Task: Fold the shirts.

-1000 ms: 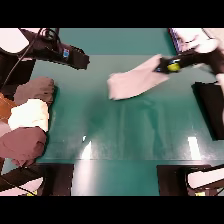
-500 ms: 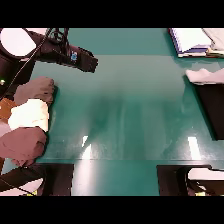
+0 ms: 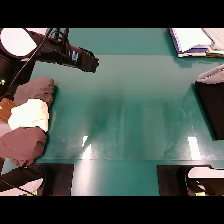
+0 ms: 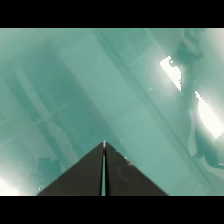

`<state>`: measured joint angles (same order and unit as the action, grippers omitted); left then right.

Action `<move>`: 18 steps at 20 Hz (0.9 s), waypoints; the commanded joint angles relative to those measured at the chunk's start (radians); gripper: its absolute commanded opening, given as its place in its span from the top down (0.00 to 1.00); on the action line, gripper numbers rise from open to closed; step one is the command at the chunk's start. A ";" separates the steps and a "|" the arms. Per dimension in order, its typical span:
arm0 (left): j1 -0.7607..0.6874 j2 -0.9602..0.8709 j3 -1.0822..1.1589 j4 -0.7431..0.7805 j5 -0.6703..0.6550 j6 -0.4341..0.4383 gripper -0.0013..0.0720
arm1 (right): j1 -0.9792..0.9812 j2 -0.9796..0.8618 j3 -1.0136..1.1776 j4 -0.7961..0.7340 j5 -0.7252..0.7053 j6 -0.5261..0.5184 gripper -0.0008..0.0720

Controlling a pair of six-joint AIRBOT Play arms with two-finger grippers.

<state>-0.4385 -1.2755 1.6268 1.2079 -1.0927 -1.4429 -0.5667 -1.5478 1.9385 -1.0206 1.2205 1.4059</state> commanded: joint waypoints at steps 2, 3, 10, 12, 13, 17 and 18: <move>0.000 0.000 0.000 0.000 0.000 0.003 0.95 | -0.051 0.023 0.039 -0.003 0.163 0.000 0.97; 0.000 0.000 0.000 0.000 0.000 0.003 0.95 | -0.066 0.041 0.009 -0.002 0.183 0.000 0.97; 0.000 0.000 0.000 0.000 -0.001 0.004 0.95 | -0.164 0.203 -0.396 -0.259 0.251 0.000 0.96; 0.000 0.000 0.000 0.000 0.000 0.004 0.95 | -0.200 0.235 -0.499 -0.300 0.265 0.000 0.66; 0.000 0.000 0.000 0.000 -0.001 0.004 0.95 | -0.221 0.245 -0.537 -0.303 0.272 0.000 0.36; 0.000 0.000 0.000 0.000 0.000 0.004 0.95 | -0.275 0.291 -0.603 -0.304 0.283 0.000 0.01; 0.000 0.000 0.000 0.000 0.000 0.004 0.95 | -0.274 0.311 -0.603 -0.273 0.270 0.000 0.02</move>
<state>-0.4385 -1.2755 1.6268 1.2076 -1.0935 -1.4391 -0.8169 -1.2774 1.3773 -1.3018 1.4887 1.4052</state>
